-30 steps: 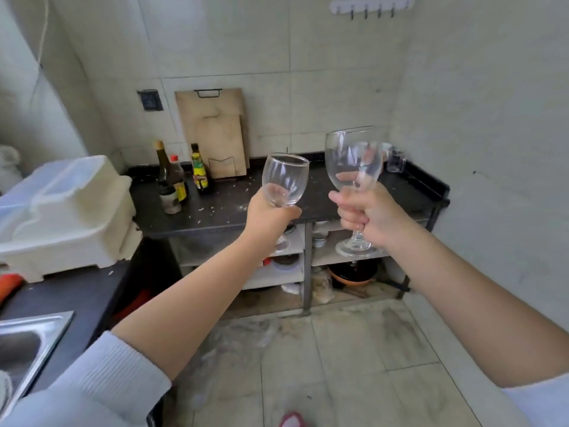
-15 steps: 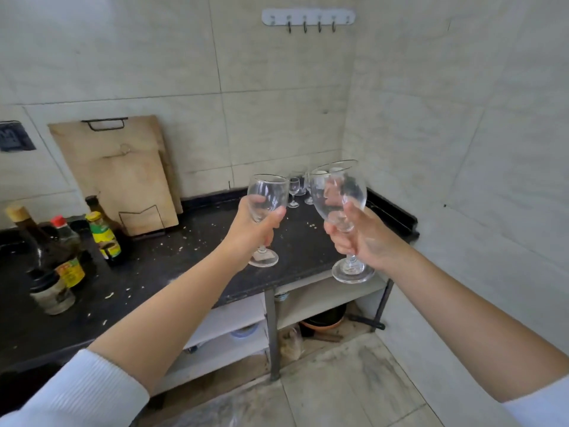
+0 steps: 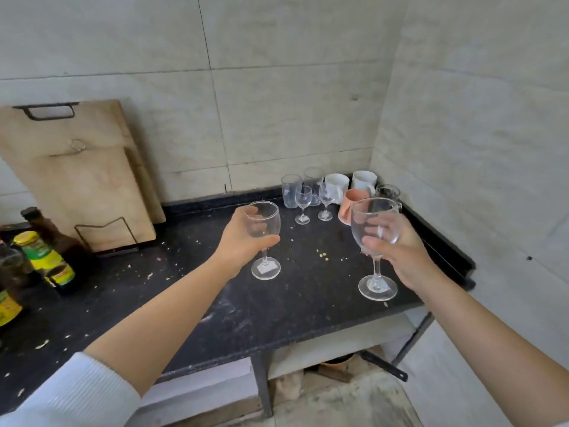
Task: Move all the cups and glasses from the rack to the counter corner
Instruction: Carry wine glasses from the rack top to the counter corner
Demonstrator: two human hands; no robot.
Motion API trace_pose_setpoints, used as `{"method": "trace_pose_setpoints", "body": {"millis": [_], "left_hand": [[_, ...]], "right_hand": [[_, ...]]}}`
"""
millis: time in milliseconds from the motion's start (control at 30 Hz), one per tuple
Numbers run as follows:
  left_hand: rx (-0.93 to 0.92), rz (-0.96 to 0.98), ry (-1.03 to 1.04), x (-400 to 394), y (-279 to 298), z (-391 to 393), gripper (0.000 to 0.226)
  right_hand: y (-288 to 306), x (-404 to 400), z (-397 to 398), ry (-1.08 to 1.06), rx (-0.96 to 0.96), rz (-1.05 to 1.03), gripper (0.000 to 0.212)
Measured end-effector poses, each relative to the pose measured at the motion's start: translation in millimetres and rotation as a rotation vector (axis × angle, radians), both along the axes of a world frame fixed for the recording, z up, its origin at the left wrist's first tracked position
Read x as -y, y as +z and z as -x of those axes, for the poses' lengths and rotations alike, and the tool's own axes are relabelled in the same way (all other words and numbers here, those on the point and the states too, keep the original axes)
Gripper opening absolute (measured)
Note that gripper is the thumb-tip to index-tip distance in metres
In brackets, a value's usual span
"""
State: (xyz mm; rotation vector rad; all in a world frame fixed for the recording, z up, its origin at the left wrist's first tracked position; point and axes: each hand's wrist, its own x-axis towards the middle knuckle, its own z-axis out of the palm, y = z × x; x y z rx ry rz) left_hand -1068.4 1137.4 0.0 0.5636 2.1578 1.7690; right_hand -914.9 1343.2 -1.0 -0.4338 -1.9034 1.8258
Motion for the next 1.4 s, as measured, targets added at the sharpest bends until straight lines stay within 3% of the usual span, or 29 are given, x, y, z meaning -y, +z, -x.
{"method": "trace_pose_setpoints", "body": {"millis": [233,367,533,700,900,1133,1400], "left_hand": [[-0.126,0.302,0.155,-91,-26,68,0.073],[-0.156,0.418,0.059,-133,-46,95,0.081],[-0.105,0.455,-0.095,-190,-71,125,0.075],[-0.172,0.567,-0.282,-243,-99,144,0.071],[-0.208,0.665,-0.315,-283,-120,166,0.061],[-0.175,0.714,-0.287,-304,-130,175,0.073],[-0.124,0.767,-0.196,-316,-137,178,0.070]], "right_hand": [[-30,-104,70,-0.159,0.089,-0.135,0.070],[-50,-154,85,-0.280,0.223,-0.234,0.079],[-71,-199,92,-0.359,0.443,-0.300,0.079],[-82,-232,104,-0.415,0.468,-0.300,0.096],[-89,-255,126,-0.399,0.533,-0.389,0.085],[-101,-281,160,-0.320,0.553,-0.406,0.086],[-127,-306,187,-0.281,0.569,-0.526,0.086]]}}
